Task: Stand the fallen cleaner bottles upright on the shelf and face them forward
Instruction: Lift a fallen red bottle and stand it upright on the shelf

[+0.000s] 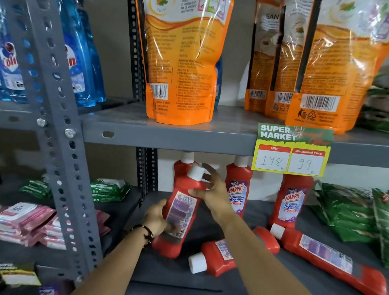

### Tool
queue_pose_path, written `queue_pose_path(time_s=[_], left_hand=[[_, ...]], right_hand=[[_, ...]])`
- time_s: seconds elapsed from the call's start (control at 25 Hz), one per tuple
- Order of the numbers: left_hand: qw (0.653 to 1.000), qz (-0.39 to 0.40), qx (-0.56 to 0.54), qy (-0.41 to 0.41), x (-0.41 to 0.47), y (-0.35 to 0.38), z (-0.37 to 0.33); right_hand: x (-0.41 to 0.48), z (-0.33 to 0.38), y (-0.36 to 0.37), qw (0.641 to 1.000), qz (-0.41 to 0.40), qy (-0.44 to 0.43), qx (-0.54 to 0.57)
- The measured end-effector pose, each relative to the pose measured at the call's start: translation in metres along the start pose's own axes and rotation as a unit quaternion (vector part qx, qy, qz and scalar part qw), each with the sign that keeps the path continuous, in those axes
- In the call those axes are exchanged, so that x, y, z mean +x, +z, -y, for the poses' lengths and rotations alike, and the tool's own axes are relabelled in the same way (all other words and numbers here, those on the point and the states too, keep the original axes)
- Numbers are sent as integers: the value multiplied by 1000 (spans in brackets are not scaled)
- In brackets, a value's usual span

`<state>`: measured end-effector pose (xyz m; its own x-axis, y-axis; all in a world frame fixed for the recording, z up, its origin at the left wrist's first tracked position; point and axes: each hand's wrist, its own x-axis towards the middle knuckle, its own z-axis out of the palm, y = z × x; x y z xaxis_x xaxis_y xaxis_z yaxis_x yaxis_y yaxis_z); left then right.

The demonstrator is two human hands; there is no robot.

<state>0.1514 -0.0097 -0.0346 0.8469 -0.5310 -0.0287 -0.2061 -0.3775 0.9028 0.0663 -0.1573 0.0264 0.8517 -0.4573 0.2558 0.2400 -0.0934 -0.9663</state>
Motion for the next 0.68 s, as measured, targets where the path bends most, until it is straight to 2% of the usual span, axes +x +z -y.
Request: queue_pose_path(time_s=[0.2,0.44,0.52,0.6,0.68], left_hand=[[993,-67,-98,14,-1,18,0],[995,-63,-71,18,-1,19,11],[994,-105,-29,26,-5,23,7],[984,-175,8,29,-11,31,3],[976,-216,34,11,-16,39,-2]], right_hand=[[7,18,10,985,79,-51,-143],[11,1,8,983,108,-47,-139],[10,-2,11,987,77,-50,-133],[6,-5,12,990,7,-45,-133],[-2,-10,12,995,0,-10,-99]])
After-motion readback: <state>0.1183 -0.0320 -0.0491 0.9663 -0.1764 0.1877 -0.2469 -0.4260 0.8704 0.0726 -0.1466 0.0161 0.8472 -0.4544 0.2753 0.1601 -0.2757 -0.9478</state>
